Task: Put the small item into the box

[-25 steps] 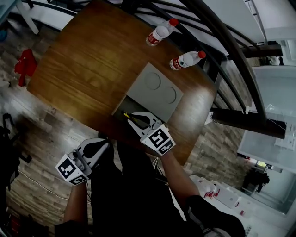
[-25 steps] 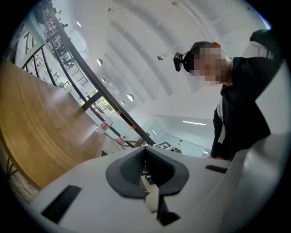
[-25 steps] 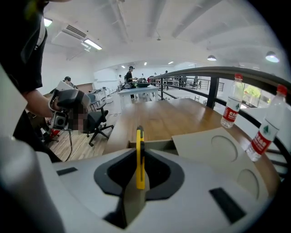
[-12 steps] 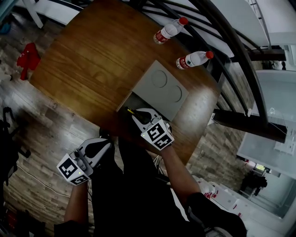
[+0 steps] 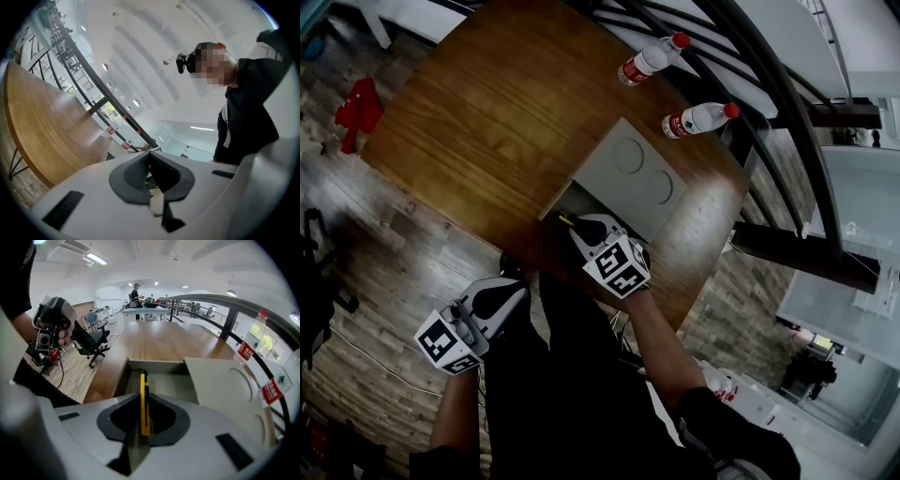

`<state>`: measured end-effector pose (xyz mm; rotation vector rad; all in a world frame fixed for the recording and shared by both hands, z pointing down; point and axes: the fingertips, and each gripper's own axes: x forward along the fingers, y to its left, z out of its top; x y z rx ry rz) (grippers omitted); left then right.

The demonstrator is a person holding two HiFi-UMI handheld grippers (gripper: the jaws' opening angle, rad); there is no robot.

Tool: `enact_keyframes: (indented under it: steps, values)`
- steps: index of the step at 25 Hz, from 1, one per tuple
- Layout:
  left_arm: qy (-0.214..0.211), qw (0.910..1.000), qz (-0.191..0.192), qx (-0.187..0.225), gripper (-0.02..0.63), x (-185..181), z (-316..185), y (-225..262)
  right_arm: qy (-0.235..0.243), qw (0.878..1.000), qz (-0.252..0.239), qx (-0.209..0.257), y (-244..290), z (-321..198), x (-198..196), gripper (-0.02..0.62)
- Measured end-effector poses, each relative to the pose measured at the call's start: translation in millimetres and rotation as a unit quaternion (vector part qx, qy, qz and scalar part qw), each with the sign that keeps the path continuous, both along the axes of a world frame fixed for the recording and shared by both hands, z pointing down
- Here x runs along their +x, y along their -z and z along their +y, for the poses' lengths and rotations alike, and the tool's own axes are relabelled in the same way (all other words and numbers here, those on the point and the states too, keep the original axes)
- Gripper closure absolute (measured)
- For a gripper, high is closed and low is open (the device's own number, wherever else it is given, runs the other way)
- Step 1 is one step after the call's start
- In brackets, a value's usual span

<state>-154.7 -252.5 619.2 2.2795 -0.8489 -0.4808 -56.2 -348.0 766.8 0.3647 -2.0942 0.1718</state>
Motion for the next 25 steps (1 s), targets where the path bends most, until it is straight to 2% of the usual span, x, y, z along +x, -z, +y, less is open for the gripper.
enact_keyframes:
  steps: [7, 17, 25]
  values:
    - [0.006, 1.0000, 0.001, -0.001, 0.591, -3.9, 2.5, -2.3, -0.005, 1.000, 0.004, -0.007, -6.2, -2.7, 2.8, 0.532]
    - [0.004, 1.0000, 0.003, 0.006, 0.591, -3.0, 3.7, -1.1, -0.017, 1.000, -0.016, -0.006, -8.6, -2.6, 5.1, 0.531]
    - [0.005, 0.9999, -0.001, 0.012, 0.591, -6.5, 10.1, 0.7, -0.031, 0.998, -0.034, -0.034, -9.9, 4.4, 3.6, 0.514]
